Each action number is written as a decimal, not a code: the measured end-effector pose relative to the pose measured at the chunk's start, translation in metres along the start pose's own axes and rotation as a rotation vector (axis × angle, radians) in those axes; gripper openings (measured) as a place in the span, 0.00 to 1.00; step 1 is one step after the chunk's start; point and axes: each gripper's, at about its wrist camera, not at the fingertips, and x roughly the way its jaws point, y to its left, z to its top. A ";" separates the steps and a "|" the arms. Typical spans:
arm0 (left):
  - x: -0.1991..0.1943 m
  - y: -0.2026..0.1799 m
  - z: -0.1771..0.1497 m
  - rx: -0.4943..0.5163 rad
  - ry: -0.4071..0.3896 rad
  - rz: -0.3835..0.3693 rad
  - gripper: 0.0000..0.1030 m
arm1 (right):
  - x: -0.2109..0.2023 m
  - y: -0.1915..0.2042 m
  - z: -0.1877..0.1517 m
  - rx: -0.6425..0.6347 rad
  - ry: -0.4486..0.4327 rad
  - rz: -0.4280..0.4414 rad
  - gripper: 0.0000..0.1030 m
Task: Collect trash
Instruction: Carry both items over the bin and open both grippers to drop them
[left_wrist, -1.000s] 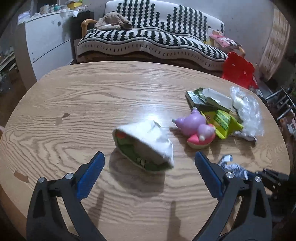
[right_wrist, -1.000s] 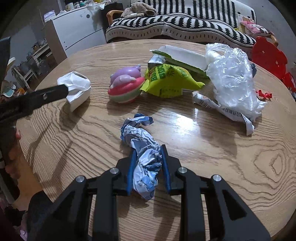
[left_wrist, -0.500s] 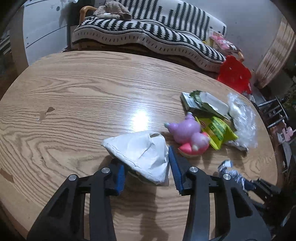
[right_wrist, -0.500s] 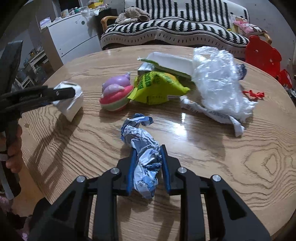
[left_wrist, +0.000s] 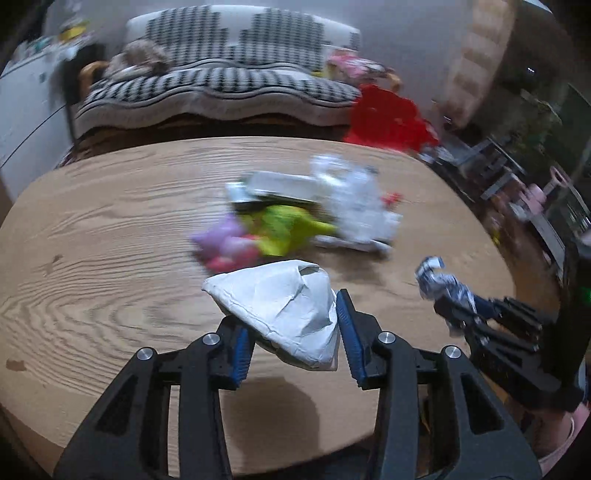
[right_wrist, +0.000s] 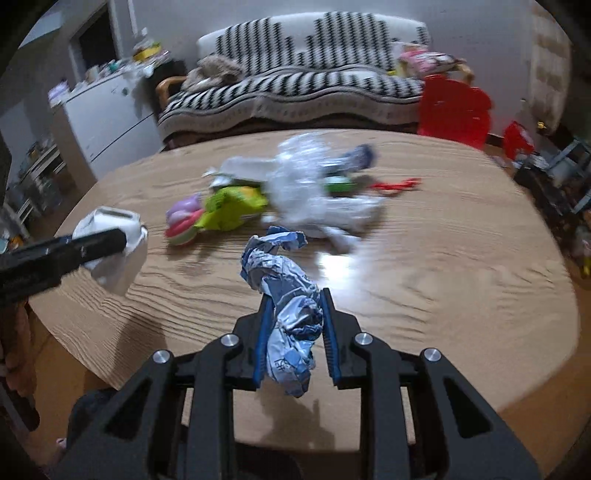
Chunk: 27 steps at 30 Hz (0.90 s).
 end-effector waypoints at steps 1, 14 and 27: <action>0.001 -0.019 -0.004 0.034 0.008 -0.023 0.40 | -0.012 -0.015 -0.006 0.029 -0.008 -0.023 0.25; 0.048 -0.239 -0.102 0.392 0.220 -0.242 0.40 | -0.122 -0.182 -0.130 0.338 0.012 -0.240 0.25; 0.156 -0.319 -0.218 0.578 0.506 -0.269 0.40 | -0.050 -0.259 -0.261 0.584 0.280 -0.236 0.25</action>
